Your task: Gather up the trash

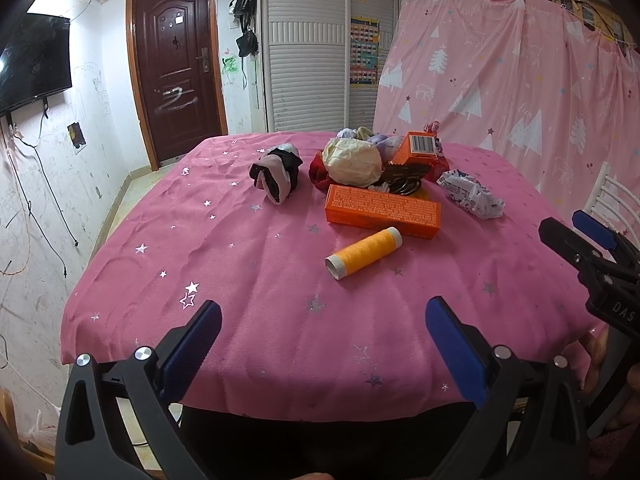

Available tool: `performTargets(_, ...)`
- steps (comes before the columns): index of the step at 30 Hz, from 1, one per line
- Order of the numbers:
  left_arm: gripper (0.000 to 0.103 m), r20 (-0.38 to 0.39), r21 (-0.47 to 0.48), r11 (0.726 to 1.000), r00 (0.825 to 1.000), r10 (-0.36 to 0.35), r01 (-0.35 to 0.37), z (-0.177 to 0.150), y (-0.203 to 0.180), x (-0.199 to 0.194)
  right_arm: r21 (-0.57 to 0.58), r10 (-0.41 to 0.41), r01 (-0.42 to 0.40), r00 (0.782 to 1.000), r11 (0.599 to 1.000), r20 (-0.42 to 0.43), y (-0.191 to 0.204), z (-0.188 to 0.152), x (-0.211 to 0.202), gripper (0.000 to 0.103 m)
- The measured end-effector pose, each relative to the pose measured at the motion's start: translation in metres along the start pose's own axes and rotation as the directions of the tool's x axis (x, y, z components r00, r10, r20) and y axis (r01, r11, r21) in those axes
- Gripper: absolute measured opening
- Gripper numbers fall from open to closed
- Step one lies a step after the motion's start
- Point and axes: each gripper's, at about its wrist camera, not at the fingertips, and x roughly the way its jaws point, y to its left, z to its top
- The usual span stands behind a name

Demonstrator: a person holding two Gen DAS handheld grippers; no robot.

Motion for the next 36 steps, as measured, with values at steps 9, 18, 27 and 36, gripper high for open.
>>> performTargets(9,0.095,-0.001,0.000,1.000,1.000,-0.002,0.002,-0.0015,-0.0007,0.0000,-0.002,-0.001,0.001,1.000,1.000,0.001,0.0003,0.0003,-0.0003,0.098)
performTargets(18,0.095,-0.006,0.000,1.000,1.000,0.000,0.000,-0.0038,-0.0012,0.0020,-0.002,-0.002,0.002,1.000,1.000,0.002,0.0003,0.0001,-0.0002,0.098)
performTargets(27,0.095,-0.008,0.000,1.000,1.000,-0.001,0.001,-0.0039,-0.0011,0.0026,-0.002,0.000,0.000,1.000,1.000,0.003,0.0004,-0.0003,0.0003,0.098)
performTargets(36,0.095,-0.009,0.000,1.000,1.000,0.000,0.000,-0.0039,-0.0015,0.0027,-0.001,-0.001,0.001,1.000,1.000,0.003,0.0028,0.0000,0.0029,0.098)
